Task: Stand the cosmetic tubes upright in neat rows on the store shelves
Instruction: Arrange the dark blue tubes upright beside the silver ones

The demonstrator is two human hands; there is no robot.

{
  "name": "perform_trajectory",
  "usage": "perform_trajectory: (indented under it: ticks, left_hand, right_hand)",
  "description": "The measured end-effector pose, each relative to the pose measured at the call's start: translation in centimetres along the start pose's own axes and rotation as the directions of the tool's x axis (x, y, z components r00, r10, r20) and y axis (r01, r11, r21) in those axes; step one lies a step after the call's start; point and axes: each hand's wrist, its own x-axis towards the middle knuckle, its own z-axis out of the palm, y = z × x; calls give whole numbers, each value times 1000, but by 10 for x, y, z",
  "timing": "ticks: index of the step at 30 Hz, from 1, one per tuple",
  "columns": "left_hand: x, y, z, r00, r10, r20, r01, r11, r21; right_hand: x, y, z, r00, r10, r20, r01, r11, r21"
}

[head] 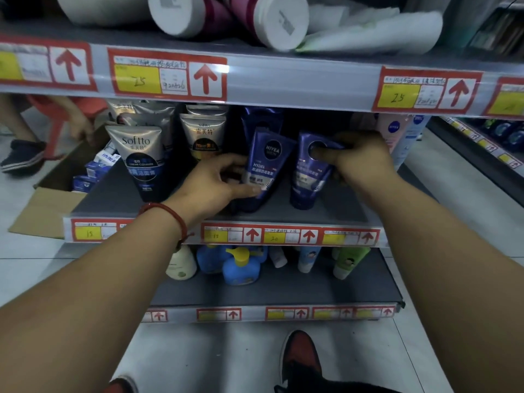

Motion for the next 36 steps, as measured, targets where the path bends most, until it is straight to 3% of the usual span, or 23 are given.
perform_trajectory:
  ticks: [6,12,16,24,32,36]
  left_hand:
    - [-1,-11,0,999,-1,-44,-2,997,-77]
    - [8,-12,24,995,49,-87,-54,997,-54]
    - [13,-13,30,992,26,-122,-29,999,-23]
    - [16,-18,22,983,0,-181,5,1000,29]
    - [15,-13,25,973,21,-229,-2,996,84]
    - [18,-19,19,984,-63,-167,65,998,2]
  right_hand:
    - [-8,-1,6,997,29,66,-38,990,135]
    - [-19,21,10,975,117,188,-121,993,8]
    - [-19,29,8,965,148,215,-156,988,21]
    - [-21,25,0,914,132,383,-155,987,29]
    - [-31,16,29,903,78,424,-119,990,71]
    - [-33,14,35,911,49,409,-91,992,85]
